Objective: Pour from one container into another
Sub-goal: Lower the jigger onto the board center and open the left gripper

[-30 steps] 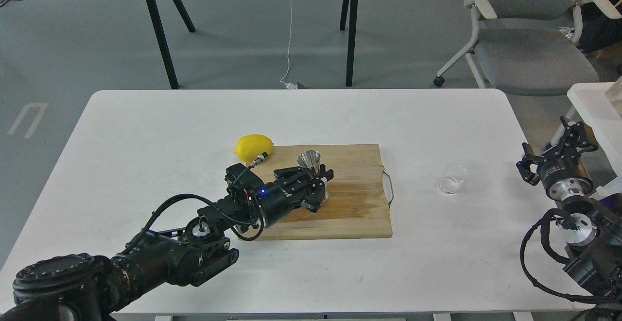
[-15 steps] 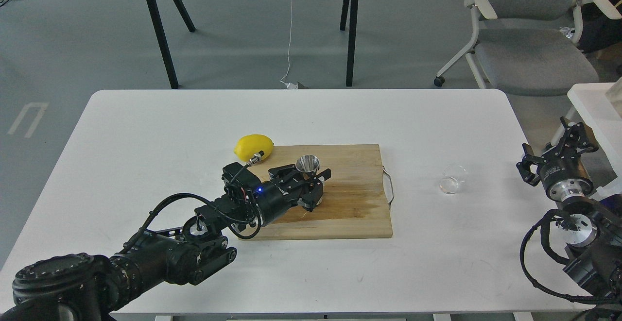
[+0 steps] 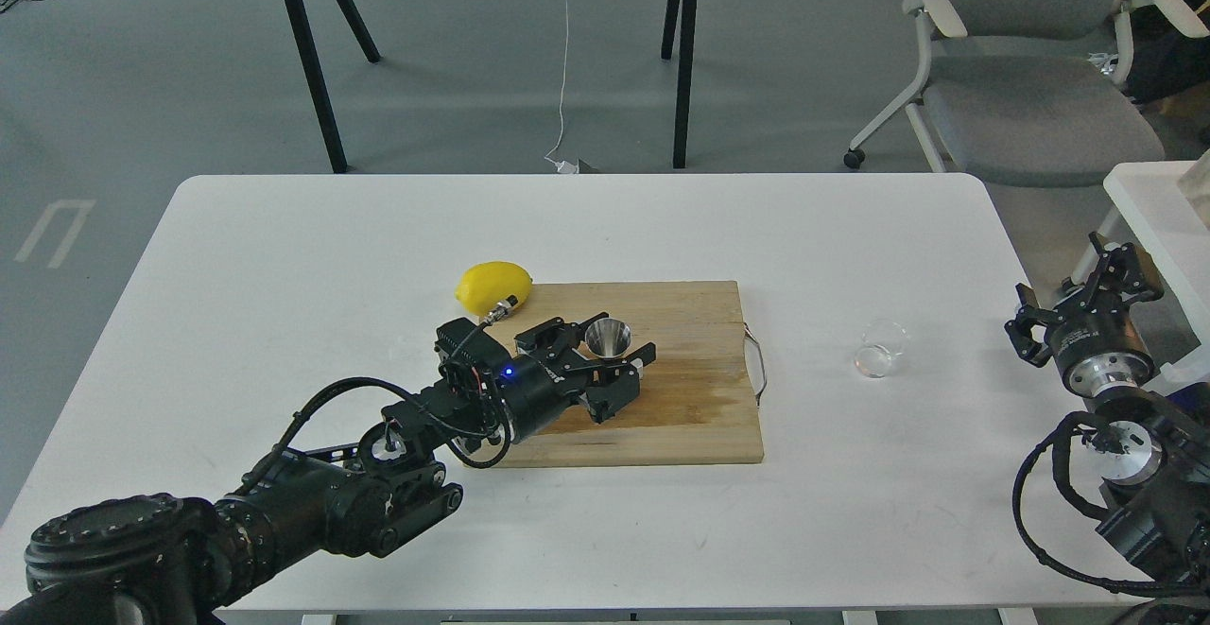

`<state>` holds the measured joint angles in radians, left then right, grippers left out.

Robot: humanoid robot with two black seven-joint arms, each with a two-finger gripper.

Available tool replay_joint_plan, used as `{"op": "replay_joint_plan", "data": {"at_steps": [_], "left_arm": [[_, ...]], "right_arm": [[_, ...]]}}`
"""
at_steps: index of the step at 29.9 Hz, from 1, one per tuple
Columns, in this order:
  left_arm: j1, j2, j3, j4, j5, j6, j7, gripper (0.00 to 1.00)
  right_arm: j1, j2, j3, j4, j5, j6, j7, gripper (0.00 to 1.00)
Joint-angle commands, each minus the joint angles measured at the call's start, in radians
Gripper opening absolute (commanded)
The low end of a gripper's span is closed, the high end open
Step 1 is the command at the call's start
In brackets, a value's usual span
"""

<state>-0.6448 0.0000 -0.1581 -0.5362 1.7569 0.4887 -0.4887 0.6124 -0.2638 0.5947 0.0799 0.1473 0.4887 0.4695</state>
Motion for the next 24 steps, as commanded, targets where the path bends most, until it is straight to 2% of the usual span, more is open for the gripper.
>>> {"op": "replay_joint_plan", "data": {"at_steps": [1, 14, 24], "left_arm": [[-0.001, 0.000, 0.000, -0.013, 0.003, 0.000, 0.000, 0.93], [0.024, 0.000, 0.000, -0.045, 0.003, 0.000, 0.000, 0.95], [0.047, 0.066, -0.006, -0.045, -0.001, 0.000, 0.000, 0.95]], "right_arm": [[-0.005, 0.000, -0.001, 0.001, 0.000, 0.000, 0.000, 1.00], [-0.005, 0.000, -0.001, 0.000, 0.000, 0.000, 0.000, 1.00], [-0.005, 0.000, 0.002, 0.001, 0.000, 0.000, 0.000, 1.00]]}}
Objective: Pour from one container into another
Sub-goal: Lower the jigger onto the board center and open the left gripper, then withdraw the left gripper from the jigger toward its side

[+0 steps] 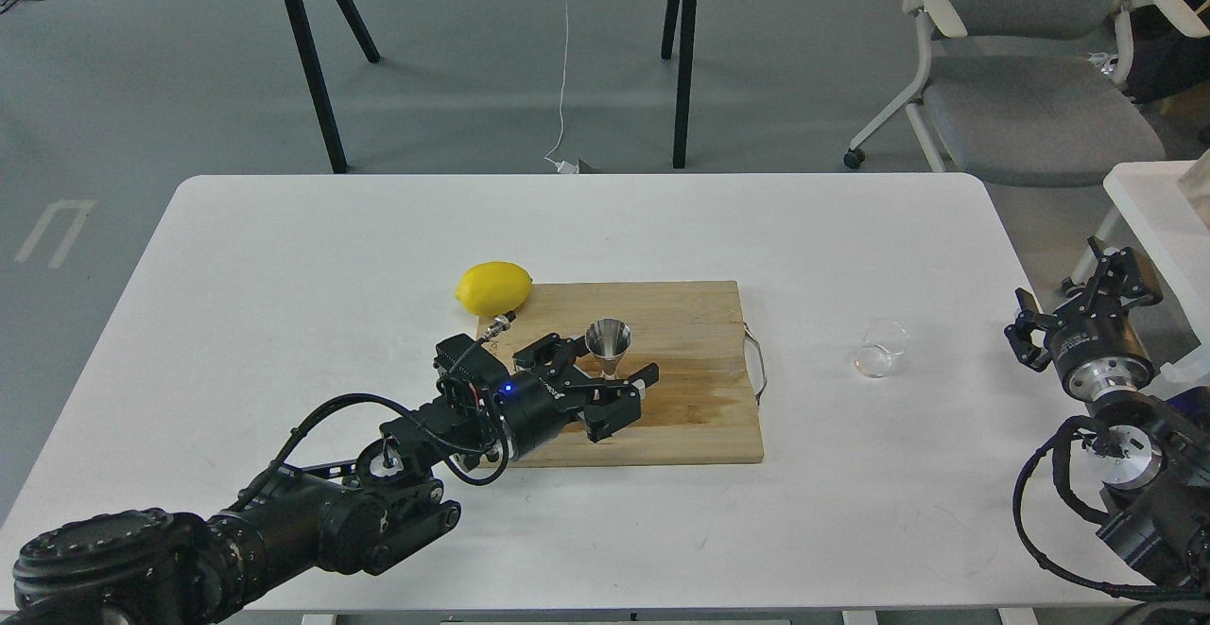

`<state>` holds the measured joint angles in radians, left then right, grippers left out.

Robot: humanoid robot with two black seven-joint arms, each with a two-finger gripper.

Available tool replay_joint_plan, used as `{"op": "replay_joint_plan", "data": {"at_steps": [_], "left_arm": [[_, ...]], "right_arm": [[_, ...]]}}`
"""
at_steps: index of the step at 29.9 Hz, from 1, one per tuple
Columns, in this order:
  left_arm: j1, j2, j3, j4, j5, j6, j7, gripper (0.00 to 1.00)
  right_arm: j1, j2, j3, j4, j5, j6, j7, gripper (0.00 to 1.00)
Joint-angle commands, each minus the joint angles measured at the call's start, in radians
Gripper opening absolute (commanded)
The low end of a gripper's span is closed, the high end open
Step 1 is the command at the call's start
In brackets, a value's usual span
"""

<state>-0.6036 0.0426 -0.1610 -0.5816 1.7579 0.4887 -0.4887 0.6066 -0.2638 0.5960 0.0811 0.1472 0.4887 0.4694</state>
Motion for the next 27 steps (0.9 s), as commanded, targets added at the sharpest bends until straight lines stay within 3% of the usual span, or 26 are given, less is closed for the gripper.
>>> {"op": "replay_joint_plan", "data": {"at_steps": [1, 13, 27], "left_arm": [[0.005, 0.031, -0.005, 0.000, -0.002, 0.000, 0.000, 0.95], [0.050, 0.066, -0.008, -0.047, 0.000, 0.000, 0.000, 0.95], [0.091, 0.454, -0.009, -0.391, -0.175, 0.000, 0.000, 0.95]], "right_arm": [[0.001, 0.000, 0.001, 0.000, 0.000, 0.000, 0.000, 1.00], [-0.004, 0.000, -0.001, 0.000, 0.000, 0.000, 0.000, 1.00], [0.013, -0.015, -0.002, 0.000, 0.000, 0.000, -0.006, 1.00]]}}
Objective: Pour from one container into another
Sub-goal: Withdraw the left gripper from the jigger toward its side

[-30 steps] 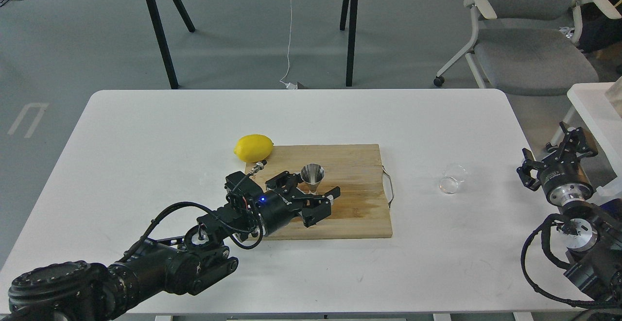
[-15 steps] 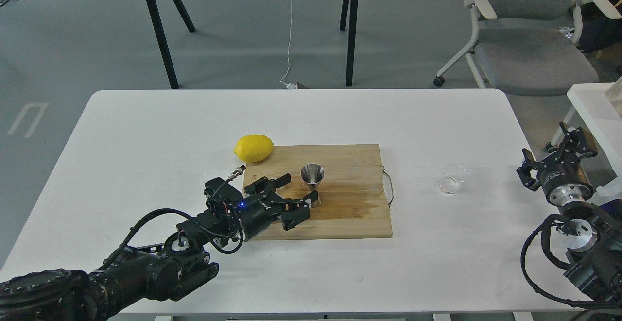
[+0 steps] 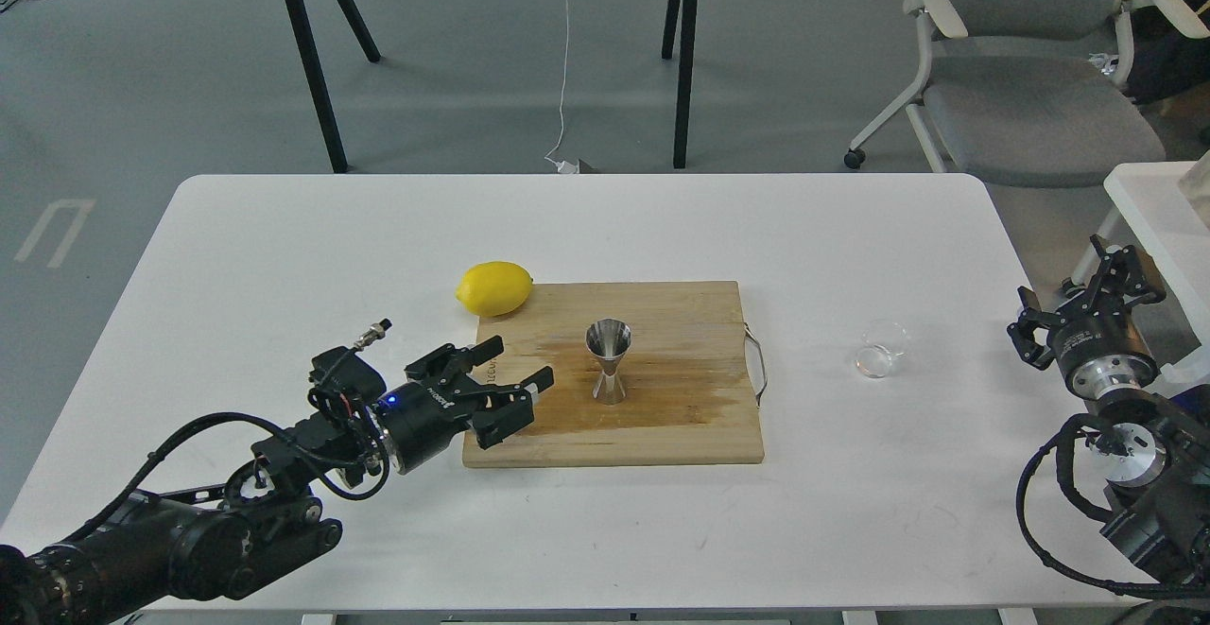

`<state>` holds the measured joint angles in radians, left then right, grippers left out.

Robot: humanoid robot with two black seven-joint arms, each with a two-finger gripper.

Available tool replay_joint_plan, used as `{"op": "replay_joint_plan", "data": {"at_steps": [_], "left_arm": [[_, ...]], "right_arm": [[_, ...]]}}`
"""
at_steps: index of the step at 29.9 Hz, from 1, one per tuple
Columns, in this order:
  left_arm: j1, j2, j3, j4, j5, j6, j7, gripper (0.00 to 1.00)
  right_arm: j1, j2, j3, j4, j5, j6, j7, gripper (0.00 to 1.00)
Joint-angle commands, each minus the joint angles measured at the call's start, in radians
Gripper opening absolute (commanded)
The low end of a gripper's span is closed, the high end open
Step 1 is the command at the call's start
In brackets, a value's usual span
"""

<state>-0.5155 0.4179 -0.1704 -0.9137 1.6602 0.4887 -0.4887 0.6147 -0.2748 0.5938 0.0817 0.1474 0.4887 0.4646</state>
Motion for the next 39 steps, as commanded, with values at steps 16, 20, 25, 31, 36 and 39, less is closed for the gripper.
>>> {"op": "replay_joint_plan", "data": {"at_steps": [16, 20, 25, 31, 36, 39], "left_arm": [[-0.004, 0.265, -0.357, -0.056, -0.506, -0.635, 0.000, 0.99], [-0.009, 0.295, -0.408, -0.047, -0.594, -0.907, 0.000, 0.99], [-0.014, 0.297, -0.409, 0.004, -0.789, -0.977, 0.000, 0.99], [-0.011, 0.292, -0.408, 0.006, -0.882, -0.977, 0.000, 0.99], [-0.014, 0.285, -0.422, 0.006, -0.911, -0.977, 0.000, 0.99], [-0.014, 0.285, -0.434, 0.006, -1.000, -0.977, 0.000, 0.99]], "right_arm": [[0.000, -0.052, 0.020, 0.013, 0.181, 0.000, -0.222, 1.00], [-0.019, -0.063, 0.020, 0.023, 0.193, 0.000, -0.271, 1.00], [-0.076, -0.142, 0.029, 0.203, 0.254, 0.000, -0.339, 1.00], [-0.194, -0.335, 0.024, 0.663, 0.432, 0.000, -0.414, 1.00], [-0.312, -0.374, 0.032, 0.900, 0.501, 0.000, -0.429, 1.00], [-0.386, -0.374, 0.032, 0.974, 0.505, 0.000, -0.428, 1.00]]}}
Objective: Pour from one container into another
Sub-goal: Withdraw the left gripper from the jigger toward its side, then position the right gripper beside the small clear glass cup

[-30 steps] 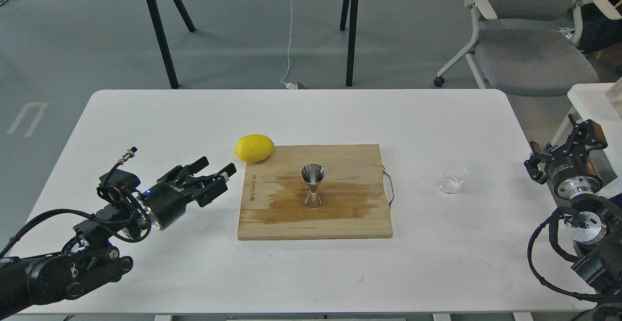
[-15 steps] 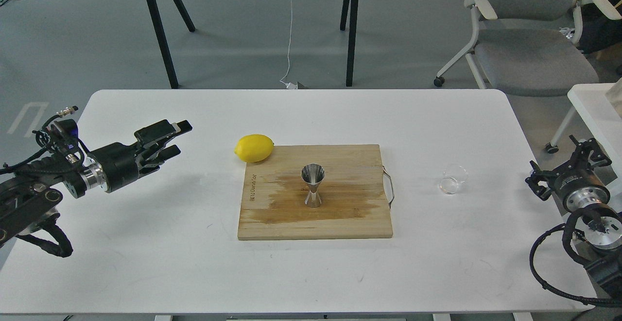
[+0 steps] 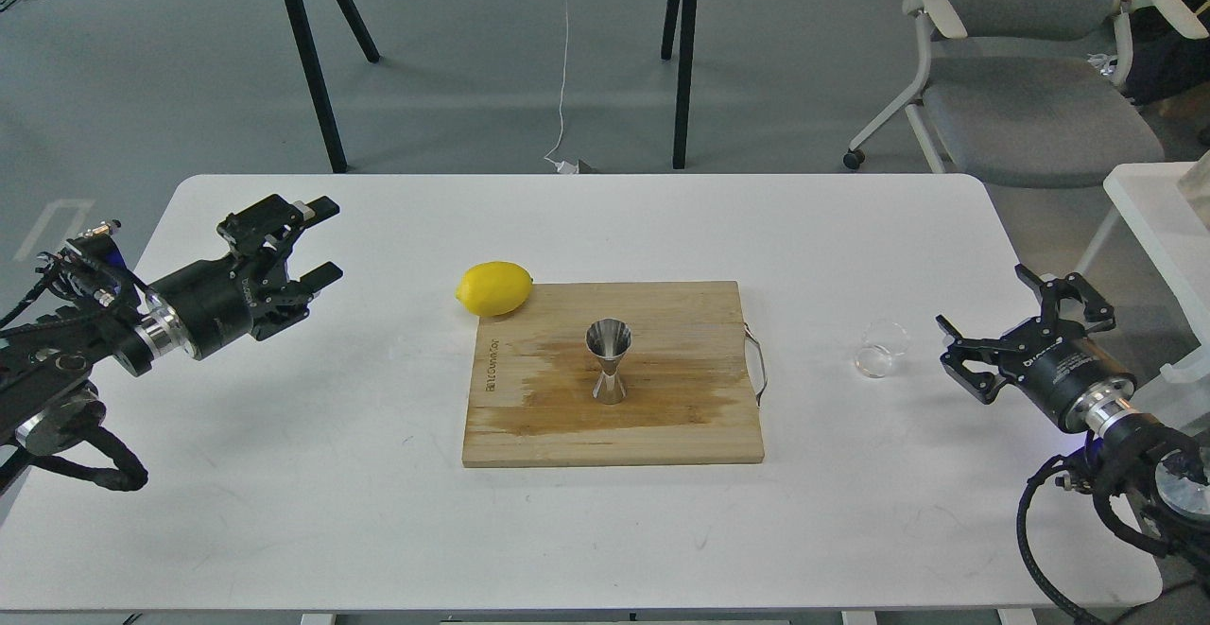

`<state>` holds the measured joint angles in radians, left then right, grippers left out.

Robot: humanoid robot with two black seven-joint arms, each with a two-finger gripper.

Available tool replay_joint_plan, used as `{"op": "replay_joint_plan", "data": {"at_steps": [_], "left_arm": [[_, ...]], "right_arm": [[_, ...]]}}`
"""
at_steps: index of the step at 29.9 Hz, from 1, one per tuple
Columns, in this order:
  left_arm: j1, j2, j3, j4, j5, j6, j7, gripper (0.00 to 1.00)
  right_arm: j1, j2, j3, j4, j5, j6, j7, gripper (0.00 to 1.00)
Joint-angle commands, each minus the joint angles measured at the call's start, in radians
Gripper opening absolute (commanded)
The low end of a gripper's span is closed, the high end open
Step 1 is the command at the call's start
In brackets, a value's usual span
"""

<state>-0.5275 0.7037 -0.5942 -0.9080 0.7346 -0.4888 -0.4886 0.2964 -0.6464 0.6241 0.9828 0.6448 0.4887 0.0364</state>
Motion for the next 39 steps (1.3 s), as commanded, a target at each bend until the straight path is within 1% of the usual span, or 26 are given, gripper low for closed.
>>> {"op": "replay_joint_plan", "data": {"at_steps": [1, 4, 9, 13, 20, 32, 39], "left_arm": [[-0.003, 0.000, -0.009, 0.000, -0.099, 0.000, 0.000, 0.99], [-0.008, 0.002, -0.007, 0.001, -0.150, 0.000, 0.000, 0.99], [-0.008, 0.002, -0.006, 0.021, -0.152, 0.000, 0.000, 0.99], [-0.005, 0.000, -0.003, 0.021, -0.152, 0.000, 0.000, 0.99], [-0.003, 0.003, 0.001, 0.023, -0.149, 0.000, 0.000, 0.99], [0.007, 0.002, 0.004, 0.044, -0.144, 0.000, 0.000, 1.00], [0.009, -0.006, 0.005, 0.061, -0.144, 0.000, 0.000, 0.99]], "right_arm": [[-0.088, -0.001, 0.003, 0.083, 0.007, 0.000, 0.002, 1.00], [-0.121, 0.001, 0.002, 0.103, 0.010, 0.000, 0.010, 1.00], [-0.134, 0.036, 0.003, 0.091, 0.012, 0.000, 0.025, 1.00], [-0.134, 0.094, 0.029, 0.073, 0.010, 0.000, 0.023, 1.00], [-0.132, 0.163, 0.049, 0.007, 0.010, 0.000, 0.023, 1.00], [-0.131, 0.202, 0.091, -0.047, 0.041, 0.000, 0.023, 1.00], [-0.131, 0.232, 0.118, -0.104, 0.041, 0.000, 0.023, 1.00]]}}
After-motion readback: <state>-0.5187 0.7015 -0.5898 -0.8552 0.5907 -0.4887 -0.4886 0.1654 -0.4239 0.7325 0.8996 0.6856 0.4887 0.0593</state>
